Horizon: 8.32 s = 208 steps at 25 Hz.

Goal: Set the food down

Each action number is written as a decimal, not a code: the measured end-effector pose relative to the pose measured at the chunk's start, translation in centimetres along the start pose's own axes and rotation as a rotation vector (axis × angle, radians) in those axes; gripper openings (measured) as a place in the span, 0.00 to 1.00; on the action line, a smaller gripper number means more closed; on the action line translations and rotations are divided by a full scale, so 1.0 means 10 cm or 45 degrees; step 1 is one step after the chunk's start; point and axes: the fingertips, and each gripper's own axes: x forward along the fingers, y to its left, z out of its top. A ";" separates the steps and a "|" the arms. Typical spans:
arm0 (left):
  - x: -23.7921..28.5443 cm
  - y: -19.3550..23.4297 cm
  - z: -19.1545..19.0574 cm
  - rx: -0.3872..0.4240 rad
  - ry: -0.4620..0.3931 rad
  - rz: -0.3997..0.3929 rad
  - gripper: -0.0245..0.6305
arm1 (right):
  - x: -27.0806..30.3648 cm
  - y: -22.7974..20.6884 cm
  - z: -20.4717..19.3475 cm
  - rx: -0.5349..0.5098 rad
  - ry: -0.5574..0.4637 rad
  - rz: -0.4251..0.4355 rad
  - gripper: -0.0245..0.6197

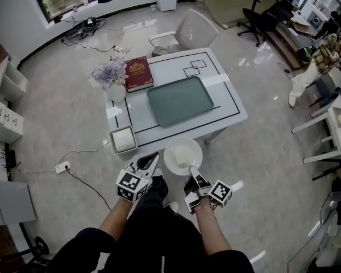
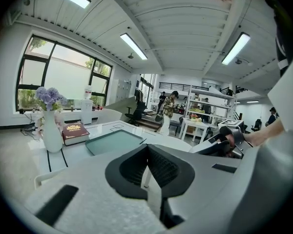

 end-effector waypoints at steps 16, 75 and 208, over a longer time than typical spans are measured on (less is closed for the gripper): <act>0.73 0.93 0.29 -0.062 -0.033 -0.033 0.05 | 1.09 0.36 0.48 -0.030 0.006 0.009 0.06; 1.51 1.70 0.44 -0.089 0.019 -0.070 0.05 | 2.26 0.23 1.17 0.037 -0.012 -0.047 0.06; 1.07 1.17 0.59 -0.113 -0.082 -0.084 0.05 | 1.88 1.31 0.91 -1.315 -0.122 -0.127 0.05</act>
